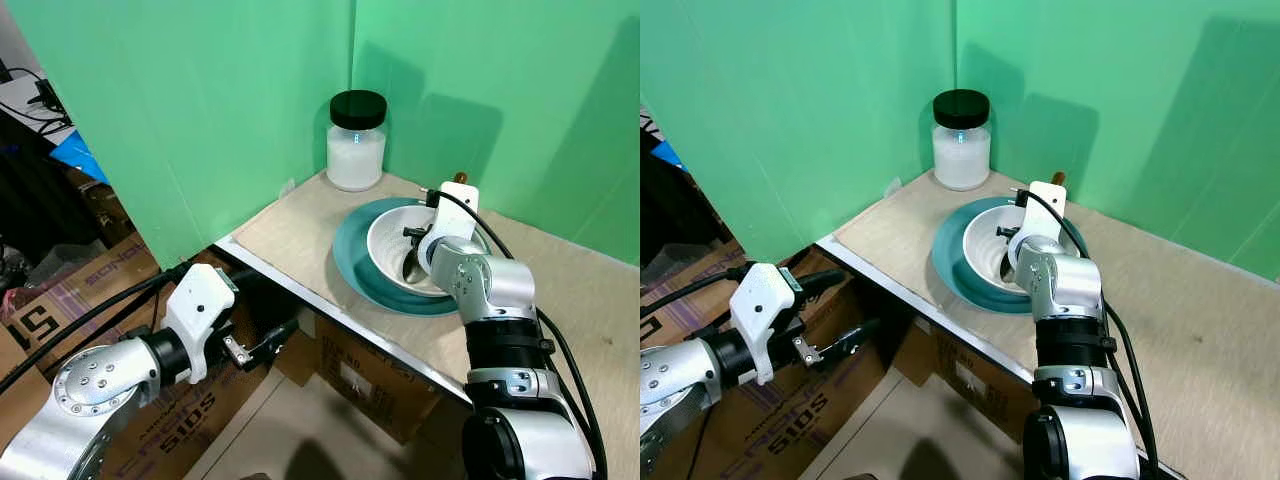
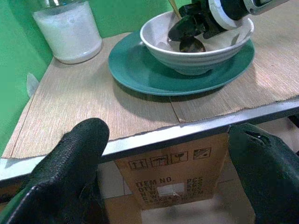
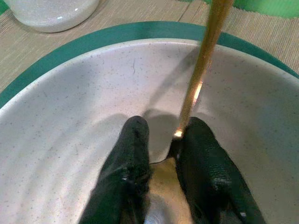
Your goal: Setting the table
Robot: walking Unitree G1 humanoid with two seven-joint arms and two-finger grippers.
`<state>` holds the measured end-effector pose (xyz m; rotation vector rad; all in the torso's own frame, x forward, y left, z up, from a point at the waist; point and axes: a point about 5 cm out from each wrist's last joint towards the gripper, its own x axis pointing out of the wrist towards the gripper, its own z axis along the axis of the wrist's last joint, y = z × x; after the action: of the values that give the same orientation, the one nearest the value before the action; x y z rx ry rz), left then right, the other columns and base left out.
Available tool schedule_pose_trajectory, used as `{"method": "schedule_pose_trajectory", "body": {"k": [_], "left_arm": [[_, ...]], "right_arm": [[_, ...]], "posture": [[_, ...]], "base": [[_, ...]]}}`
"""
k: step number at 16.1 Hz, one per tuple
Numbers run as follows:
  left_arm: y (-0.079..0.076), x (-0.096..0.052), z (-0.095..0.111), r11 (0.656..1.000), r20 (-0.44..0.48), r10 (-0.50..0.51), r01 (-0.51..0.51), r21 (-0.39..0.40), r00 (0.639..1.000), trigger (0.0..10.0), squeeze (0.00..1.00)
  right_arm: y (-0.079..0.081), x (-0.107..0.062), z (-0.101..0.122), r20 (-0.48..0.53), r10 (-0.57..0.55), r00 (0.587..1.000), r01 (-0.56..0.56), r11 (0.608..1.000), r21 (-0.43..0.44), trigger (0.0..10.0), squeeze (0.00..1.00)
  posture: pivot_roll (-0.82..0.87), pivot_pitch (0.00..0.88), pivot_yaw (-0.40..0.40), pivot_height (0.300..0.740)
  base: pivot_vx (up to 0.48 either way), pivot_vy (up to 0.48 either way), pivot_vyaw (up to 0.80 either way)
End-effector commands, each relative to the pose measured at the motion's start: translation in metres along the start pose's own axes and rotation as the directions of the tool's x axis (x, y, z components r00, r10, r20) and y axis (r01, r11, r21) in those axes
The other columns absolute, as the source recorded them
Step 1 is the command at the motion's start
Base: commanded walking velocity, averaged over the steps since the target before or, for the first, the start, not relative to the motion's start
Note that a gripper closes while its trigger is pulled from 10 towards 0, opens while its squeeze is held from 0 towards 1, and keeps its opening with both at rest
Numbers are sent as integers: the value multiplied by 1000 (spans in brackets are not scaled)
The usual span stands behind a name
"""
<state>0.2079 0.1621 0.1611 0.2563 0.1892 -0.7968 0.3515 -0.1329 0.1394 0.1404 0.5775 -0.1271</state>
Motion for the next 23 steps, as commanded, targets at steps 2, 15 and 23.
{"method": "schedule_pose_trajectory", "body": {"k": [2,15,23], "left_arm": [[1,0,2,1000,-2,-14,14,13,1000,10000,639],[8,4,11,999,51,35,-36,10,998,10000,592],[6,33,43,913,197,406,-406,-43,892,10000,557]], "right_arm": [[4,-2,5,15,20,1000,-20,1000,4,0,0],[10,-45,32,251,208,945,-208,978,-28,0,0],[-1,-126,36,530,395,750,-317,919,-235,10000,0]], "posture": [[20,25,56,740],[-4,17,68,740],[-40,28,71,740]], "base": [[0,0,0],[0,0,0],[0,0,-91]]}}
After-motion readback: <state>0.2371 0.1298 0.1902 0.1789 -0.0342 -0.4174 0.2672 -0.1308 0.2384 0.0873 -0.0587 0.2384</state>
